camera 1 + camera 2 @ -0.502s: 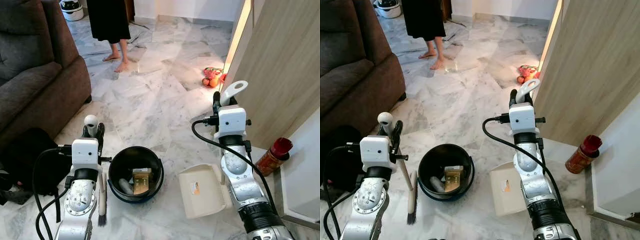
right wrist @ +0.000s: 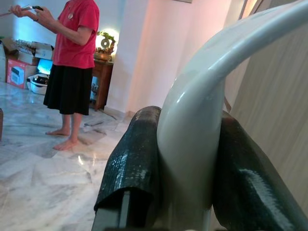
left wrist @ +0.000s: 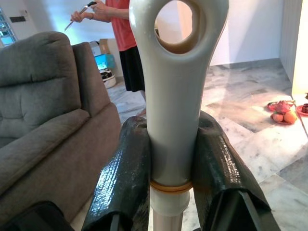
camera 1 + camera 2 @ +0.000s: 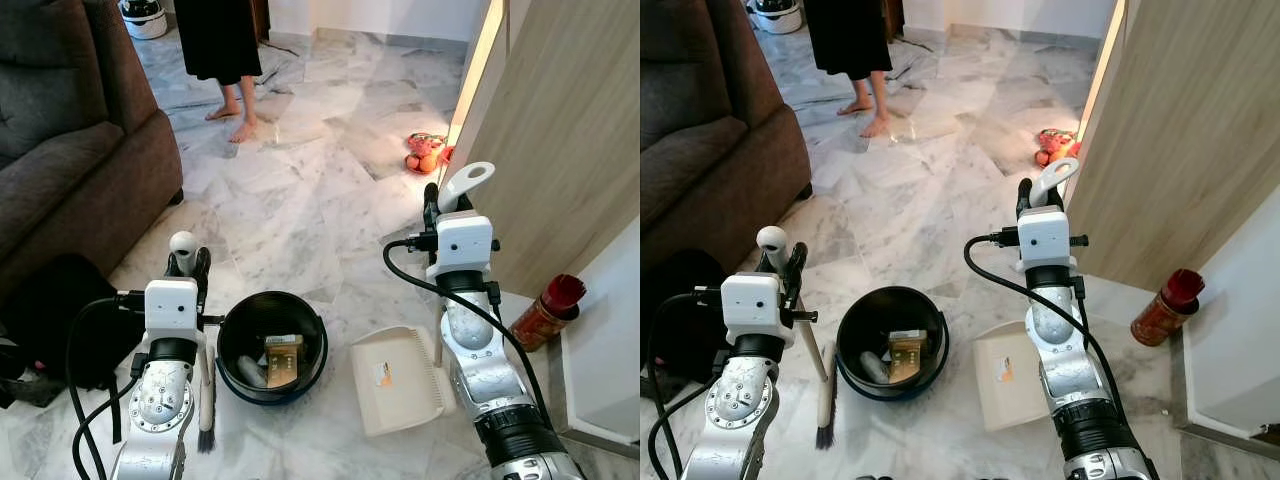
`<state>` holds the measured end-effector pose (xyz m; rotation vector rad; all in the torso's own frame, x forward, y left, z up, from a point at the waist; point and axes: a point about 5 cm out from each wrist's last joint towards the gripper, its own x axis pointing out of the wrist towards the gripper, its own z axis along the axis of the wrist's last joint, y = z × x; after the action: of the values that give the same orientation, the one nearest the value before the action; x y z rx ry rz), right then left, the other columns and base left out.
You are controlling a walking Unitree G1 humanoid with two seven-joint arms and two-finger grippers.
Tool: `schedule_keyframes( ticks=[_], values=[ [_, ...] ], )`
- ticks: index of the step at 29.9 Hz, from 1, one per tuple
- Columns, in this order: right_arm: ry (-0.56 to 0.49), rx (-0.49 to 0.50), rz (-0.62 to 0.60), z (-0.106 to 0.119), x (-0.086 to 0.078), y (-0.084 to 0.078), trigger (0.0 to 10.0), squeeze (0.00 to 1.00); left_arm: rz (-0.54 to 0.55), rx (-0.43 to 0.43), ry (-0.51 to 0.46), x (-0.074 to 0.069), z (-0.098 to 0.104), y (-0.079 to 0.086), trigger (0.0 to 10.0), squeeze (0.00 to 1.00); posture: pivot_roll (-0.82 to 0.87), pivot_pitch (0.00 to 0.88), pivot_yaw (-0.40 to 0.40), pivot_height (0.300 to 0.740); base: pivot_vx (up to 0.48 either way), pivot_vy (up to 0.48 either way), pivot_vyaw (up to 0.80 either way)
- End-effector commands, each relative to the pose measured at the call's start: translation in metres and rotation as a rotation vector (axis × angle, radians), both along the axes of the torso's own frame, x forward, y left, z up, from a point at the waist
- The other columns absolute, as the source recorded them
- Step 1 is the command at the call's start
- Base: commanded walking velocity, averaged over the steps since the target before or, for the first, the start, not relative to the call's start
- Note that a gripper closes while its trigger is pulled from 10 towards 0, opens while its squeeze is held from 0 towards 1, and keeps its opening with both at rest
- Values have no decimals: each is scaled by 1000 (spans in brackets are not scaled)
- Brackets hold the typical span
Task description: Sweep floor
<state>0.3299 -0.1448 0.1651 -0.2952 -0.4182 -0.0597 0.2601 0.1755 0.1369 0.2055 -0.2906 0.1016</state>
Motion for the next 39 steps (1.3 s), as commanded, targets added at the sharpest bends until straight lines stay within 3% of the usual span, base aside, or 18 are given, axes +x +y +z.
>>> schedule_keyframes(
  ticks=[1, 13, 39],
  values=[
    [-23, 7, 16, 2, -2, 2, 10000, 0, -12, 0, -53, -2, 11, -2, 10000, 0, 111, 137, 25, 740, 0, 0, 0],
    [-15, 16, 16, 1, -2, 2, 10000, 0, -19, -2, -58, -1, 11, -4, 10000, 0, 109, 131, 23, 740, 0, 0, 0],
    [-17, 11, 36, 1, -2, 5, 10000, 0, -13, -6, -65, 0, 13, -4, 10000, 0, 114, 143, 23, 740, -291, 0, 0]
  ],
)
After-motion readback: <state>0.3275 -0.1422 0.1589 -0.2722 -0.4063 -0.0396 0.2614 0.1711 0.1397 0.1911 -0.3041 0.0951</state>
